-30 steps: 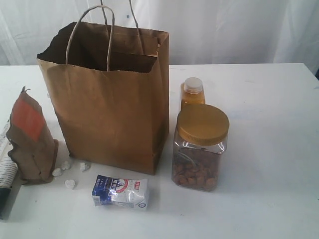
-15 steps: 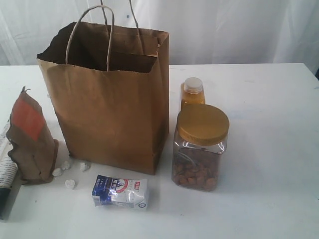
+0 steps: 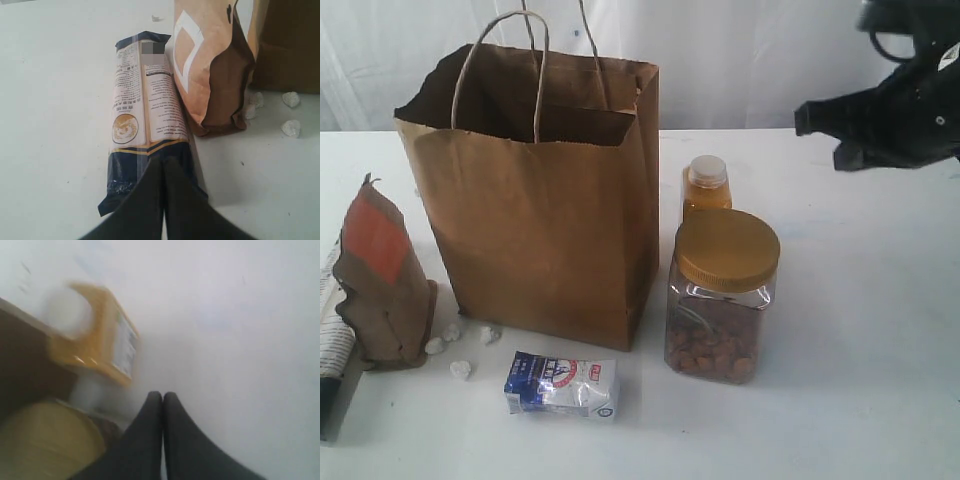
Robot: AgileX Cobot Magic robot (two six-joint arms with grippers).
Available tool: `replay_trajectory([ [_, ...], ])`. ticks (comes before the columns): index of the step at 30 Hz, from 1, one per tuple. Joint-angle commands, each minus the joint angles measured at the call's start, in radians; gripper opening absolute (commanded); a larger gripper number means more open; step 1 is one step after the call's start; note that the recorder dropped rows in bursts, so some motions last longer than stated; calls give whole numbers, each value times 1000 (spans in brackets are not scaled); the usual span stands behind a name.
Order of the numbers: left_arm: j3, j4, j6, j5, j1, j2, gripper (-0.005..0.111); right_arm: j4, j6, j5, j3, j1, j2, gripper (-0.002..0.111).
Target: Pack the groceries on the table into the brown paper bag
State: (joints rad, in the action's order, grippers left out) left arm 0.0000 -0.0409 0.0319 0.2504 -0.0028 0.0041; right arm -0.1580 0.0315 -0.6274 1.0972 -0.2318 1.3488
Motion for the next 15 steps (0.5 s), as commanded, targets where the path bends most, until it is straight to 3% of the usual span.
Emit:
replay_trajectory([
  [1, 0, -6, -5, -3, 2, -4, 0, -50, -87, 471, -201, -94, -276, 0],
  [3, 0, -6, -5, -3, 2, -4, 0, -46, -89, 555, -268, -103, -374, 0],
  [6, 0, -6, -5, -3, 2, -4, 0, -1, -144, 534, -329, -103, -497, 0],
  [15, 0, -6, -5, -3, 2, -4, 0, 54, -184, 144, -506, -103, -701, 0],
])
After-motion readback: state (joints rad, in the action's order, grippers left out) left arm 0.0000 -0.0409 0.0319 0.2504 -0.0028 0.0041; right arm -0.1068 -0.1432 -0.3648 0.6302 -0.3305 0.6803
